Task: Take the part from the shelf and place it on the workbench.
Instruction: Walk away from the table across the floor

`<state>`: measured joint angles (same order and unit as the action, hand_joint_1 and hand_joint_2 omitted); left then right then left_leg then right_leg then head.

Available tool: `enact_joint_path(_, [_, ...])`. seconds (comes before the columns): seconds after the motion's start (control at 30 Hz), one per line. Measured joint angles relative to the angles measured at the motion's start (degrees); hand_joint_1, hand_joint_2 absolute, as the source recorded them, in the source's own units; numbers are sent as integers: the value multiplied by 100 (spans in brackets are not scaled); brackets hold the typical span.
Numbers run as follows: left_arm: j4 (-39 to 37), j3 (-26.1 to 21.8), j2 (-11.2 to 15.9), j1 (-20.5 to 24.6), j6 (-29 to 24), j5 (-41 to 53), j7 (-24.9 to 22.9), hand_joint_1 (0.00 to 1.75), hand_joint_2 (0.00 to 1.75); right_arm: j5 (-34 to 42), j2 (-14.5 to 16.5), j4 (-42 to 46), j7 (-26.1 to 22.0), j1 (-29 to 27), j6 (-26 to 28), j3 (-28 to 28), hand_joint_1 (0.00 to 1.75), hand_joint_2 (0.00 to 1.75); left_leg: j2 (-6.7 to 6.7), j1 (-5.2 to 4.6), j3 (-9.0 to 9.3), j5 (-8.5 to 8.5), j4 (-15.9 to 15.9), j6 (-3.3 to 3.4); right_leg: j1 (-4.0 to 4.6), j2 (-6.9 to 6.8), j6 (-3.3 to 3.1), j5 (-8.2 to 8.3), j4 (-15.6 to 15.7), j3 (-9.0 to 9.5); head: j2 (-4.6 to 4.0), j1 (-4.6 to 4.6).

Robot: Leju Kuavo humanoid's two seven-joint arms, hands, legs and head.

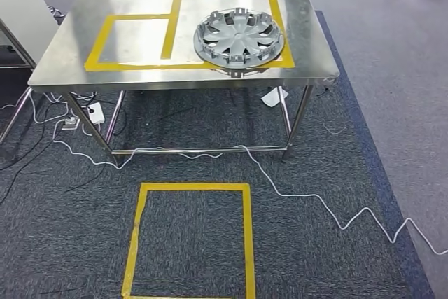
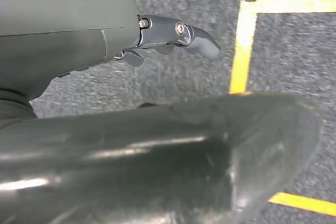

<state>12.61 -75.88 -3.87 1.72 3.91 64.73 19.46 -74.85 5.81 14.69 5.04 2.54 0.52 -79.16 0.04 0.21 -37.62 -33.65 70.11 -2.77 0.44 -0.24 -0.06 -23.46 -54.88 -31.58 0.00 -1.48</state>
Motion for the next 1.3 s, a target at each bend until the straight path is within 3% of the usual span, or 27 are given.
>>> enact_joint_path(0.07, [0,-4,14,-3,2,9,21,0,0,-15,12,-25,-94,13,-31,-3,0,175,0,22,186,248,36,-41,-16,-8,24,119,-58,-205,0,1])
enact_joint_path(0.1, [0,-5,17,0,3,13,37,0,0,-23,16,-34,-138,20,-40,-3,0,175,0,39,421,425,-230,-62,-29,-8,48,170,-102,-306,0,1])
enact_joint_path(0.17, [0,-5,11,24,7,19,64,0,0,-33,17,-45,-213,27,-49,-3,0,175,-9,54,987,482,-1026,-72,-37,-3,117,258,-205,-482,1,16])
enact_joint_path(0.23, [0,-5,1,41,10,23,80,0,0,-31,14,-46,-270,29,-53,-3,0,175,-18,37,1239,364,-1480,7,-30,1,179,361,-253,-566,2,22])
enact_joint_path(0.3, [0,-8,-7,29,11,28,89,0,0,-19,14,-46,-308,12,-70,-5,0,175,-4,27,1163,415,-1487,136,-42,3,228,449,-244,-591,1,11])
enact_joint_path(0.33, [0,-10,-10,22,11,31,93,0,0,-7,14,-47,-333,-4,-87,-6,0,175,5,27,1112,467,-1477,199,-51,5,257,361,-290,-621,1,4])
enact_joint_path(0.37, [0,-13,-12,17,11,32,98,0,0,7,15,-53,-357,-22,-109,-7,0,175,15,33,1050,529,-1477,255,-57,6,286,158,-434,-669,0,-9])
enact_joint_path(0.43, [0,-21,-10,13,9,32,115,0,0,43,17,-69,-410,-32,-159,-9,0,175,23,30,890,675,-1475,321,-63,8,332,-495,-1073,-817,0,-41])
enact_joint_path(0.47, [0,-26,-7,13,8,32,121,0,0,57,18,-75,-426,-26,-178,-11,0,175,23,26,797,750,-1472,326,-64,8,345,-754,-1472,-881,0,-49])
enact_joint_path(0.5, [0,-31,-6,12,7,32,124,0,0,67,18,-76,-437,-18,-189,-13,0,175,24,22,703,825,-1468,323,-63,8,351,-882,-1801,-906,0,-55])
enact_joint_path(0.53, [0,-36,-6,11,7,32,125,0,0,75,18,-76,-445,-12,-196,-15,0,175,25,21,607,900,-1465,314,-63,8,350,-857,-1969,-847,0,-57])
enact_joint_path(0.57, [0,-38,-7,11,7,32,124,0,0,80,18,-76,-451,-9,-199,-19,0,175,24,22,515,973,-1462,301,-63,8,343,-720,-1934,-694,0,-60])
enact_joint_path(0.63, [0,-41,-9,11,7,32,128,0,0,94,18,-76,-458,3,-210,-26,0,175,22,25,362,1109,-1456,260,-67,12,322,-473,-1273,-92,1,-68])
enact_joint_path(0.7, [1,-43,-9,10,7,36,138,0,0,117,18,-78,-462,31,-226,-37,0,175,20,18,287,1228,-1454,200,-56,30,300,-555,-391,514,1,-74])
enact_joint_path(0.73, [1,-45,-7,13,7,43,147,0,0,131,18,-78,-474,40,-240,-50,0,175,20,17,273,1286,-1459,166,-45,43,286,-635,-142,652,1,-79])
enact_joint_path(0.8, [2,-56,-3,14,7,62,171,0,0,150,18,-80,-518,40,-292,-79,0,175,18,27,252,1386,-1479,95,-33,53,210,-608,-83,609,1,-79])
enact_joint_path(0.83, [1,-68,1,9,11,72,195,0,0,150,18,-84,-541,41,-335,-90,0,175,15,34,219,1339,-1454,63,-38,46,154,-558,-87,551,0,-83])
enact_joint_path(0.87, [1,-79,1,0,21,84,221,0,0,146,18,-88,-543,45,-385,-96,0,175,11,37,167,1179,-1356,37,-44,38,95,-490,-90,479,0,-68])
enact_joint_path(0.97, [0,-93,-2,3,57,119,293,0,0,135,18,-96,-480,47,-503,-101,0,175,7,40,-88,285,-440,-7,-43,21,10,-254,-93,218,0,-2])
enact_joint_path(1.0, [0,-94,0,13,66,125,303,0,0,136,18,-98,-465,45,-521,-103,0,175,7,39,-140,137,-87,-15,-38,17,10,-171,-102,117,0,8])
enact_joint_path(1.03, [0,-95,1,20,73,128,309,0,0,138,18,-102,-459,44,-533,-104,0,175,7,38,-128,144,144,-17,-34,13,13,-90,-115,14,0,12])
enact_joint_path(1.07, [1,-96,2,23,79,131,310,0,0,142,18,-107,-458,45,-543,-105,0,175,7,37,-36,275,203,-13,-32,12,20,-13,-132,-98,0,15])
enact_joint_path(1.13, [1,-97,3,30,87,134,310,0,0,148,19,-118,-458,51,-555,-107,0,175,7,36,444,577,-256,17,-31,13,44,132,-173,-302,0,20])
enact_joint_path(1.2, [2,-97,4,55,87,136,310,0,0,149,21,-124,-459,57,-557,-108,0,175,6,24,1082,522,-1140,66,-14,12,91,260,-219,-450,0,21])
enact_joint_path(1.23, [2,-97,5,70,87,137,310,0,0,150,22,-126,-459,60,-558,-108,0,175,3,13,1273,433,-1455,95,-7,7,117,328,-224,-493,1,19])
enact_joint_path(1.27, [2,-97,4,75,87,137,310,0,0,150,22,-126,-459,58,-558,-108,0,175,0,-3,1350,383,-1630,130,-5,3,147,397,-215,-521,1,19])
enact_joint_path(1.3, [2,-98,1,67,87,137,310,0,0,151,22,-127,-459,52,-560,-109,0,131,3,-6,1325,400,-1668,173,-13,0,176,465,-197,-542,1,16])
